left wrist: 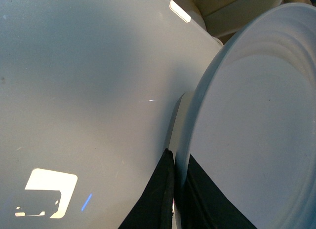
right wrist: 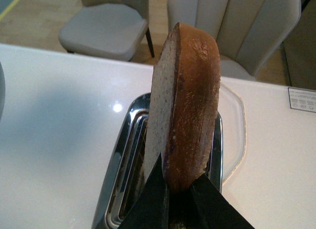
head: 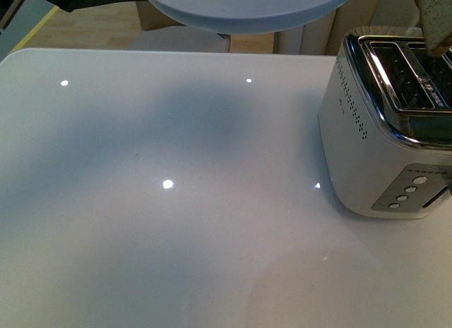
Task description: Left arm holds plate, right arm toasts bread
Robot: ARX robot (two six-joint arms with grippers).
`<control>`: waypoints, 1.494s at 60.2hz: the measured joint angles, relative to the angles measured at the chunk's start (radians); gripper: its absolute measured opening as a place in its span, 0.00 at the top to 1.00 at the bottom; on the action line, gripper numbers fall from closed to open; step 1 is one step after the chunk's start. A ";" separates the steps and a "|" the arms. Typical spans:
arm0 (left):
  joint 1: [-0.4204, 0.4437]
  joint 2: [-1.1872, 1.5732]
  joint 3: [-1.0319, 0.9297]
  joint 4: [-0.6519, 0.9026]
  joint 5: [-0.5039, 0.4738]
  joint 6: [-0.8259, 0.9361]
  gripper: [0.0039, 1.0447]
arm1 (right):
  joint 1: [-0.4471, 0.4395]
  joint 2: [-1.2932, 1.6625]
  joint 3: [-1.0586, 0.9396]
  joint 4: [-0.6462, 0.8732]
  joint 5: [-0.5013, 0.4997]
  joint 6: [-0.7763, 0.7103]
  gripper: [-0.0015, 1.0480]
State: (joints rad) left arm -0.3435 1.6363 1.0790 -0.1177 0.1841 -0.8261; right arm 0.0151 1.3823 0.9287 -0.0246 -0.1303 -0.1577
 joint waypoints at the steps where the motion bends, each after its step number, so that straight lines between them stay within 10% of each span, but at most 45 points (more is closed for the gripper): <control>1: 0.000 0.000 0.000 0.000 0.000 0.000 0.98 | 0.001 0.001 -0.001 0.000 0.000 -0.002 0.97; 85: 0.000 -0.007 -0.012 0.009 0.012 -0.014 0.98 | 0.076 0.213 0.033 -0.098 0.096 -0.020 0.97; 90: 0.000 -0.007 -0.014 0.009 0.013 -0.014 0.98 | 0.077 0.213 0.017 -0.077 0.085 -0.016 0.81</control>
State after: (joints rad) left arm -0.3431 1.6291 1.0649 -0.1085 0.1974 -0.8402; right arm 0.0917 1.5955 0.9455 -0.1013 -0.0448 -0.1741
